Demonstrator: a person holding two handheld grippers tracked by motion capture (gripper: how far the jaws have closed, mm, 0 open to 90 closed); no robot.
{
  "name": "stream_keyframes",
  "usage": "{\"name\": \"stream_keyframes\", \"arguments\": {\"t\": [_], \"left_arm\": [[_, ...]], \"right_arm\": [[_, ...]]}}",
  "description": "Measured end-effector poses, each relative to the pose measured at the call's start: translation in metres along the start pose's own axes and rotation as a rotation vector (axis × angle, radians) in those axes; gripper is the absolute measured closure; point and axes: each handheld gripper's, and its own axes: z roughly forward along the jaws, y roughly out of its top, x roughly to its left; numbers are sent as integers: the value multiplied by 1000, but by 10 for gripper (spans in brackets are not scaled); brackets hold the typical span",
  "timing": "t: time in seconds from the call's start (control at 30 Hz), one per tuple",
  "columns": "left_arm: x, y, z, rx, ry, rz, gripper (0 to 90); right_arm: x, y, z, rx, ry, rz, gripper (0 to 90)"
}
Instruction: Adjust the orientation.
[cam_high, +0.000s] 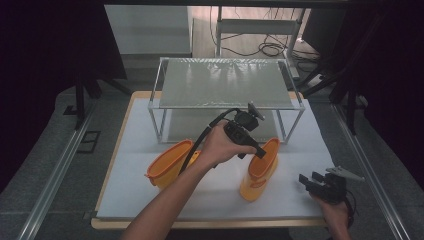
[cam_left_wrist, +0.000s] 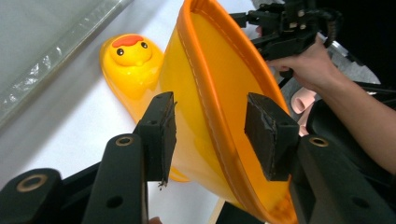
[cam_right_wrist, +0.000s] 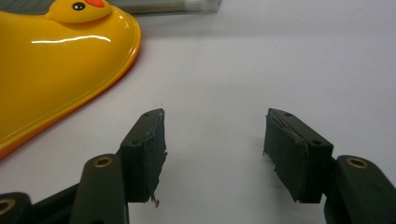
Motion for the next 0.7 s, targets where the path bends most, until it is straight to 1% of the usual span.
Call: {"name": "stream_keyframes", "arguments": {"t": [0.03, 0.1, 0.17, 0.23, 0.27, 0.3, 0.33, 0.37, 0.4, 0.43, 0.47, 0.53, 0.57, 0.63, 0.7], "left_arm": [[0, 2, 4, 18, 12, -2, 539], [1, 3, 7, 25, 20, -1, 548], [2, 4, 12, 48, 38, -4, 553], [3, 6, 19, 65, 39, -13, 561], [3, 6, 19, 65, 39, -13, 561], [3, 7, 22, 81, 44, -14, 561], [4, 8, 28, 97, 51, -20, 571], [4, 9, 30, 108, 56, -23, 584], [4, 9, 30, 108, 56, -23, 611], [5, 10, 34, 120, 60, -27, 611], [6, 11, 36, 122, 48, -33, 689], [5, 11, 37, 122, 44, -34, 771], [5, 11, 38, 121, 46, -35, 771], [5, 11, 38, 117, 61, -39, 843], [5, 11, 37, 109, 57, -47, 866]], "right_arm": [[0, 0, 0, 0, -2, -1, 378], [-1, 0, -1, -1, -3, 2, 377], [-1, 0, -1, -2, -5, 2, 378], [-2, 0, -1, 1, -9, 5, 377], [-2, 0, -1, 1, -9, 5, 377], [-2, 0, -1, 1, -11, 5, 377], [-2, 0, -1, 10, -12, 3, 375], [-2, 0, 0, 8, -12, 7, 374], [-2, 0, 0, 8, -12, 7, 374], [-2, -1, 0, 10, -12, 12, 374], [-3, -1, 0, 10, -13, 11, 373], [-3, 0, 0, 5, -14, 12, 373], [-3, 0, 0, 5, -14, 12, 373], [-4, 0, 0, 6, -16, 12, 373], [-5, 0, 0, 12, -17, 13, 373]]}}
